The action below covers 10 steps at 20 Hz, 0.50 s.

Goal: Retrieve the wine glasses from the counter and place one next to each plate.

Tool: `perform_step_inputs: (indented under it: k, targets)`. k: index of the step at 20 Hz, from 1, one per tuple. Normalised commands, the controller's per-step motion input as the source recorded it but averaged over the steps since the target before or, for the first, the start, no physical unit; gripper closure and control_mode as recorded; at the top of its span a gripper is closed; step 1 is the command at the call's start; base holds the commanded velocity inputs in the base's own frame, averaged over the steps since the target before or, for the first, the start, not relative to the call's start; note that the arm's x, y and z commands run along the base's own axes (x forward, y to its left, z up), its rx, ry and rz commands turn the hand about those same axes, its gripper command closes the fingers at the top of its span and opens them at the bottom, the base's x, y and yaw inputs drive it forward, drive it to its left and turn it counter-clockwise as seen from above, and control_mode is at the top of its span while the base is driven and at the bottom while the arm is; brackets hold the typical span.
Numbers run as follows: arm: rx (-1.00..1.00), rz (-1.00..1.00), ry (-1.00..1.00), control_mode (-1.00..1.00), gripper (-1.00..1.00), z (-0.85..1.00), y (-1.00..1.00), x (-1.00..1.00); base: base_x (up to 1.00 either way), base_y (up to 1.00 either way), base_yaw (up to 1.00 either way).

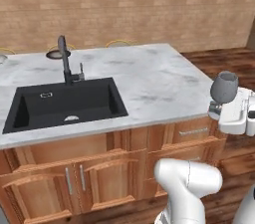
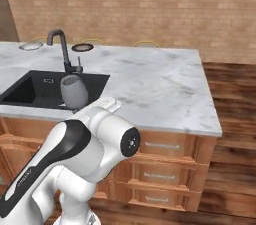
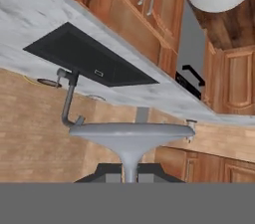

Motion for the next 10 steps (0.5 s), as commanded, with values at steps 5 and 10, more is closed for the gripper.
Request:
perform_step_inputs:
  k: [5,10]
  targets:
    - [0.00,0.00,0.00,1.00,1.00,0.00,0.00,0.00,0.03,-1.00,0.32]
    - [0.00,0.00,0.00,1.00,1.00,0.00,0.00,0.00,0.08,-1.00,0.38]
